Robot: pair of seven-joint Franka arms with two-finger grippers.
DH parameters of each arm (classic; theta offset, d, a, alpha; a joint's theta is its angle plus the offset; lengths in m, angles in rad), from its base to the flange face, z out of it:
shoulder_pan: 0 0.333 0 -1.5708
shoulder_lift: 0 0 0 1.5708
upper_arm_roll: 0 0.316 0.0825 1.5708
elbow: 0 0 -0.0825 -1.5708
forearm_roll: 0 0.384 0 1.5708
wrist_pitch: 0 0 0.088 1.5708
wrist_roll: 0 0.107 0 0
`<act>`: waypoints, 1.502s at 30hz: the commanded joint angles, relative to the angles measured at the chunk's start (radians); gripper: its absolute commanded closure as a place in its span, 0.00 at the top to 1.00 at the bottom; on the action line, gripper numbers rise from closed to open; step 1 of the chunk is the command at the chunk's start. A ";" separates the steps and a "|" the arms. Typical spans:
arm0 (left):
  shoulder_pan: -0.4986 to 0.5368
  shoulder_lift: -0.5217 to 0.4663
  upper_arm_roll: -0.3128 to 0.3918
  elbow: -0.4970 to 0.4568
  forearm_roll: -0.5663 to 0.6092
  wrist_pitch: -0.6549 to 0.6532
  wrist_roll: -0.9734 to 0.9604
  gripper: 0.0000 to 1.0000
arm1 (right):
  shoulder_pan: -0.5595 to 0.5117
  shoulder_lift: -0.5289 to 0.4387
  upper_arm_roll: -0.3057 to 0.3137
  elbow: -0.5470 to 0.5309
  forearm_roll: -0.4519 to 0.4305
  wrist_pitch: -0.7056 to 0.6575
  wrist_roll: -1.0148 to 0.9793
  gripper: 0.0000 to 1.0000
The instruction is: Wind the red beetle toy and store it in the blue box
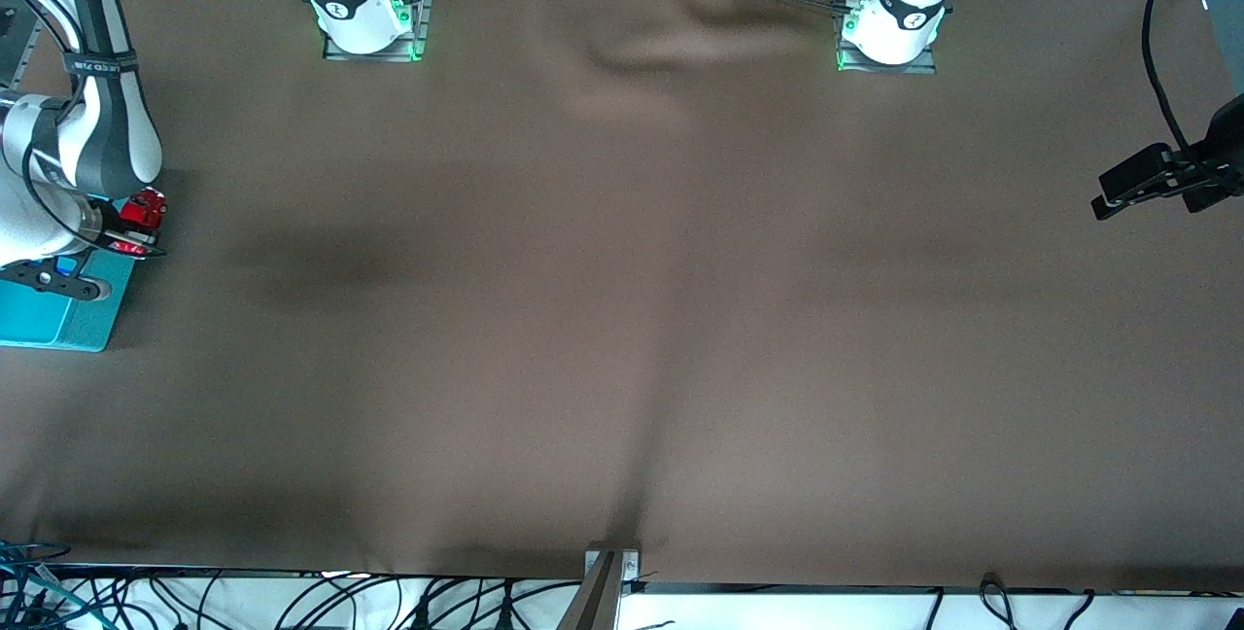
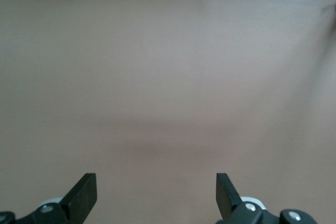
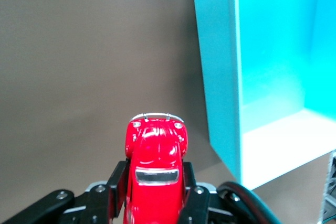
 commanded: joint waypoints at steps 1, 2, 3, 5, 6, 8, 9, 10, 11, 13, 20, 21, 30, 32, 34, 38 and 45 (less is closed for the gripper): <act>-0.001 -0.009 0.006 -0.007 -0.018 -0.008 0.009 1.00 | -0.024 -0.032 -0.052 0.001 -0.018 0.039 -0.189 0.00; -0.001 -0.009 0.006 -0.007 -0.018 -0.008 0.009 1.00 | -0.030 -0.038 -0.060 0.003 -0.016 0.047 -0.223 0.00; -0.001 -0.009 0.006 -0.007 -0.018 -0.006 0.009 1.00 | -0.035 -0.045 -0.066 0.005 -0.016 0.052 -0.255 0.00; -0.001 -0.009 0.006 -0.007 -0.018 -0.008 0.009 1.00 | -0.054 -0.056 -0.087 0.009 -0.015 0.064 -0.330 0.00; -0.001 -0.009 0.006 -0.007 -0.018 -0.008 0.009 1.00 | -0.065 -0.067 -0.100 0.009 -0.013 0.075 -0.365 0.00; -0.001 -0.009 0.006 -0.007 -0.018 -0.008 0.009 1.00 | -0.081 -0.084 -0.124 0.008 -0.009 0.090 -0.427 0.00; -0.001 -0.009 0.006 -0.007 -0.018 -0.008 0.009 1.00 | -0.088 -0.093 -0.142 0.009 -0.007 0.095 -0.468 0.00; -0.001 -0.009 0.006 -0.007 -0.018 -0.008 0.009 1.00 | -0.096 -0.099 -0.155 0.012 0.000 0.096 -0.503 0.00; -0.001 -0.009 0.006 -0.007 -0.018 -0.006 0.009 1.00 | -0.104 -0.102 -0.161 0.020 0.020 0.098 -0.525 0.00; -0.001 -0.009 0.006 -0.007 -0.019 -0.008 0.009 1.00 | -0.130 -0.101 -0.161 0.034 0.089 0.110 -0.554 0.00; -0.001 -0.009 0.006 -0.007 -0.018 -0.008 0.009 1.00 | -0.143 -0.079 -0.179 0.038 0.145 0.141 -0.577 0.00; -0.001 -0.009 0.006 -0.007 -0.018 -0.008 0.009 1.00 | -0.145 -0.078 -0.179 0.041 0.143 0.142 -0.585 0.00; -0.001 -0.009 0.006 -0.007 -0.018 -0.006 0.009 1.00 | -0.203 0.011 -0.176 0.097 0.151 0.144 -0.588 0.00; -0.001 -0.009 0.006 -0.007 -0.018 -0.006 0.009 1.00 | -0.206 0.027 -0.175 0.104 0.152 0.145 -0.588 0.00; 0.001 -0.009 0.006 -0.007 -0.018 -0.008 0.009 1.00 | -0.209 0.042 -0.176 0.110 0.152 0.165 -0.589 0.00; 0.001 -0.009 0.006 -0.007 -0.018 -0.006 0.010 1.00 | -0.237 0.073 -0.175 0.112 0.157 0.213 -0.596 0.00; 0.001 -0.009 0.006 -0.007 -0.018 -0.006 0.010 1.00 | -0.271 0.162 -0.169 0.170 0.260 0.242 -0.609 0.00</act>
